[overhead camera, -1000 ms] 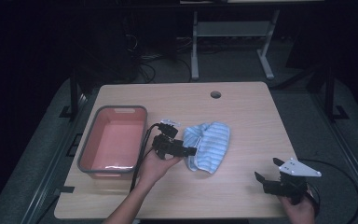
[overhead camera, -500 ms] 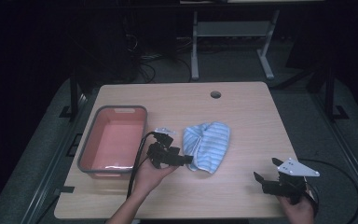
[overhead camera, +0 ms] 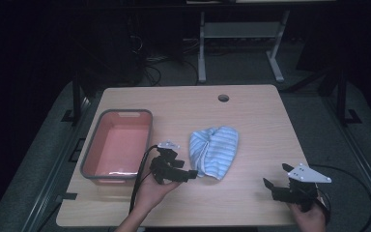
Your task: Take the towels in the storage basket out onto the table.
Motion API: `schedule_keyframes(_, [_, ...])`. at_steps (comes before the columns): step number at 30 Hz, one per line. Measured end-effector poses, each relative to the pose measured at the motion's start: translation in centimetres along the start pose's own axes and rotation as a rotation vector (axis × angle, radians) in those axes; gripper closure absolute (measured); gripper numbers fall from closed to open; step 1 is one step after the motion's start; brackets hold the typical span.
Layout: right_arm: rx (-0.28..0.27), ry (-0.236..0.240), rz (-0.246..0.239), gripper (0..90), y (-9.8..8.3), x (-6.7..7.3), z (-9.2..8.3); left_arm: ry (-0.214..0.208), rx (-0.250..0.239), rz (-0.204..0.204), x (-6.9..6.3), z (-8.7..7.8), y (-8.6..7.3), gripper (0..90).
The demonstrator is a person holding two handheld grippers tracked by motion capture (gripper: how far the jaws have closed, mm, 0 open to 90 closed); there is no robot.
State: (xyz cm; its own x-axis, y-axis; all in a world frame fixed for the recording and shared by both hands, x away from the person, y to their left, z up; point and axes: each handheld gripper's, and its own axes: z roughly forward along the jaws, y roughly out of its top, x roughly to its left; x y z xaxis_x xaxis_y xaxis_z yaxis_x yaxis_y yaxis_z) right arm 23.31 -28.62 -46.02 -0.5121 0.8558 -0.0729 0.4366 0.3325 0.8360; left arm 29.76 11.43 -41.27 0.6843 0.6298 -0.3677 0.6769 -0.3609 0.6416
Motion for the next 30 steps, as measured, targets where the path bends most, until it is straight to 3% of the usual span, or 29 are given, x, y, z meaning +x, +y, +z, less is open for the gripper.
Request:
schedule_keyframes(18, [0.004,-0.001,-0.003,14.2,-0.1,0.1,0.0,-0.005,-0.009,0.013,-0.7,-0.6,-2.4,28.1])
schedule_keyframes(21, [0.004,-0.003,-0.002,14.2,-0.1,0.1,0.0,-0.026,-0.022,-0.003,-0.6,-0.7,-2.6,28.0])
schedule_keyframes(30, [-0.006,0.001,0.008,14.1,-0.2,0.2,-0.2,-0.005,-0.026,0.008,-1.0,-0.8,-3.9,26.5])
